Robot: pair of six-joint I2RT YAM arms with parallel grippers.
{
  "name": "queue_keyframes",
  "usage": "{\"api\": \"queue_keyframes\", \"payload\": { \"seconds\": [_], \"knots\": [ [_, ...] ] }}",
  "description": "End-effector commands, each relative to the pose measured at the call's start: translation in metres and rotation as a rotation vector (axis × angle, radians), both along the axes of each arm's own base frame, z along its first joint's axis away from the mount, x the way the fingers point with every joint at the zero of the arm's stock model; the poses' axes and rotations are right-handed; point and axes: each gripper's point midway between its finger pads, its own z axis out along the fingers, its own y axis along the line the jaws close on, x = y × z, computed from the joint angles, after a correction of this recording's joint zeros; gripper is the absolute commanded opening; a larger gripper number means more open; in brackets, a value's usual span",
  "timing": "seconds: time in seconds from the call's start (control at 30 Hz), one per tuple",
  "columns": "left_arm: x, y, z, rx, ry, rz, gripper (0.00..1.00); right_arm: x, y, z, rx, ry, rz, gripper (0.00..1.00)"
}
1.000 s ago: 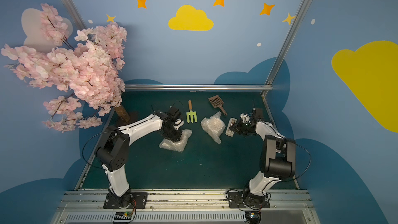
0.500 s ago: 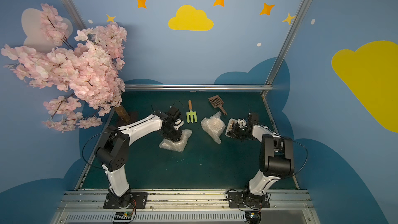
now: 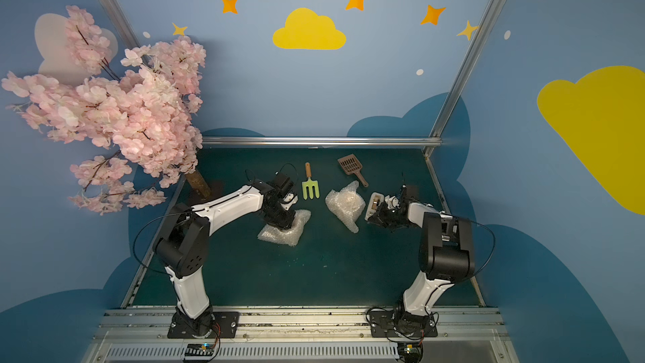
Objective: Wrap mugs in bubble wrap
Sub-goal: Tear off the tape using the Tape Cutter.
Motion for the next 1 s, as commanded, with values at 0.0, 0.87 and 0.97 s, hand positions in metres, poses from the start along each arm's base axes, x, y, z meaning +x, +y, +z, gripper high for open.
{"api": "queue_keyframes", "payload": {
  "seconds": [0.0,0.87,0.97],
  "knots": [
    [-0.013,0.012,-0.007,0.045,0.045,0.012,0.28,-0.011,-0.009,-0.022,-0.069,0.085,-0.008,0.0],
    [-0.004,0.007,0.04,0.016,0.01,0.034,0.41,-0.013,-0.019,-0.029,-0.097,0.125,-0.028,0.0],
    [-0.004,0.007,0.047,0.01,0.001,0.034,0.42,-0.014,-0.017,-0.024,-0.077,0.117,-0.025,0.0]
  ]
}}
